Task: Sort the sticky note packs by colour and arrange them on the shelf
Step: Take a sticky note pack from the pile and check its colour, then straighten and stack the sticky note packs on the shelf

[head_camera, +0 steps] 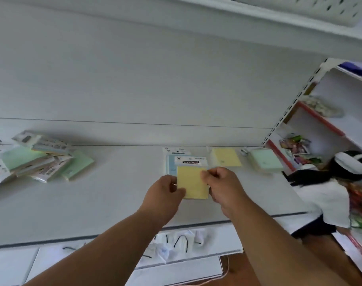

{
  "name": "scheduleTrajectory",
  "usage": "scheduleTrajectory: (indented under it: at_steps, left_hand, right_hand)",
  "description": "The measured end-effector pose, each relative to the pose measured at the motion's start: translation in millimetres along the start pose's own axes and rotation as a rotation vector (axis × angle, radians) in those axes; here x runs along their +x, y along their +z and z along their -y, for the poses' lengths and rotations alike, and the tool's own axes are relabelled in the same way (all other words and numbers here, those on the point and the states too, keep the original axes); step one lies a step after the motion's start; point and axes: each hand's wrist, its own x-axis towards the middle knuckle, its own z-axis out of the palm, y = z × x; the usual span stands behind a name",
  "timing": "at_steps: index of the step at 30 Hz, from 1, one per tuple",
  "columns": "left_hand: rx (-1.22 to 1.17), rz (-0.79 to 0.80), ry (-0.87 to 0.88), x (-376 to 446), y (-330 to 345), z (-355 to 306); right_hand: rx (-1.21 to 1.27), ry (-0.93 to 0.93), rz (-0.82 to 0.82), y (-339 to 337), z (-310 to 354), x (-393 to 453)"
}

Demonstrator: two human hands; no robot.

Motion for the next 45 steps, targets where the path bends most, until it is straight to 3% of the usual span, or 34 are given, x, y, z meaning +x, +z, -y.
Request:
scheduleTrajectory:
  at_steps: [5,10,17,21,25,30,39,45]
  left_hand:
    - [0.171,-0.095,0.048,23,88,-41]
    - [0.306,-0.229,0.018,43,125,-61]
    - [0.605,-0.133,-0.065,17,141,-37]
    - [0.77,-0.098,-0.057,27,139,-43]
    - [0.756,-0.004,-0.025,16,132,-37]
    - [0.645,-0.16,-0.013,-6,57,-5]
    - [0.626,-0.462,-0.063,-44,-186,68]
    - [0.533,-0.628,-0.094,-62,-292,98]
  right_hand:
    - [-0.268,-0.123,-0.06,-80,-4,50]
    - [-0.412,-0.136,-0.039,-113,-10,80]
    - [-0.635,-0.131,0.111,-116,-63,66]
    - [-0.745,-0.15,0.054,-108,-56,64]
    - [-0.828,-0.217,-0.038,-95,-38,47]
    - [-0.749,-0.363,0.016,-25,-5,14]
    - [-0.569,-0.498,0.216,215,80,-70]
    - [-0.598,-0.607,0.292,317,120,-97]
